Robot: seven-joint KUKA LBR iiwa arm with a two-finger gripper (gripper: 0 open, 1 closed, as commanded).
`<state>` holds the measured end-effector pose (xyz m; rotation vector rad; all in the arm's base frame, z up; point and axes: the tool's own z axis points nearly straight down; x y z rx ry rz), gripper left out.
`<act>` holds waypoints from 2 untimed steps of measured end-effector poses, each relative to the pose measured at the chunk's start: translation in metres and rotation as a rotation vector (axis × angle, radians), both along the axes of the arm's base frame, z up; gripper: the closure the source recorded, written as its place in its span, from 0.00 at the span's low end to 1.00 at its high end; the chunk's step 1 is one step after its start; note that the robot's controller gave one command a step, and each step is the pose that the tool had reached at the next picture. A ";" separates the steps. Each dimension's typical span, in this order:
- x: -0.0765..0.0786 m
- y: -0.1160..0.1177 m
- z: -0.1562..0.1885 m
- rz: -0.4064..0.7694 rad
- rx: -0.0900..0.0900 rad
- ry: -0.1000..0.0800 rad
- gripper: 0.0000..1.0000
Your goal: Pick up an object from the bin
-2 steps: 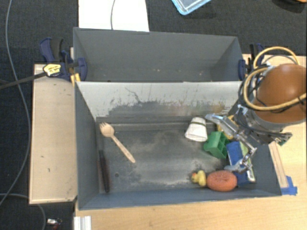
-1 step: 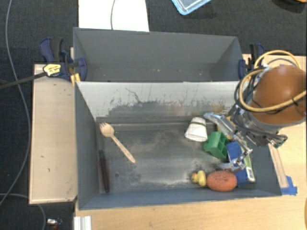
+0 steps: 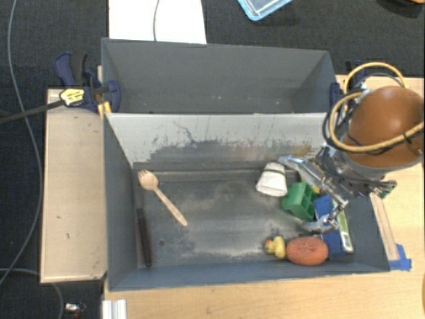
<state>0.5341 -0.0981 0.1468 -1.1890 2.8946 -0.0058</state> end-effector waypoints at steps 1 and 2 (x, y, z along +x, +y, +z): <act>0.002 0.003 -0.012 -0.068 0.002 0.001 1.00; 0.003 -0.005 -0.019 -0.272 0.005 0.001 1.00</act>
Offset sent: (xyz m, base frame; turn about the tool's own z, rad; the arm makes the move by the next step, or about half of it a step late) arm 0.0022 -0.0157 -0.0263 0.0929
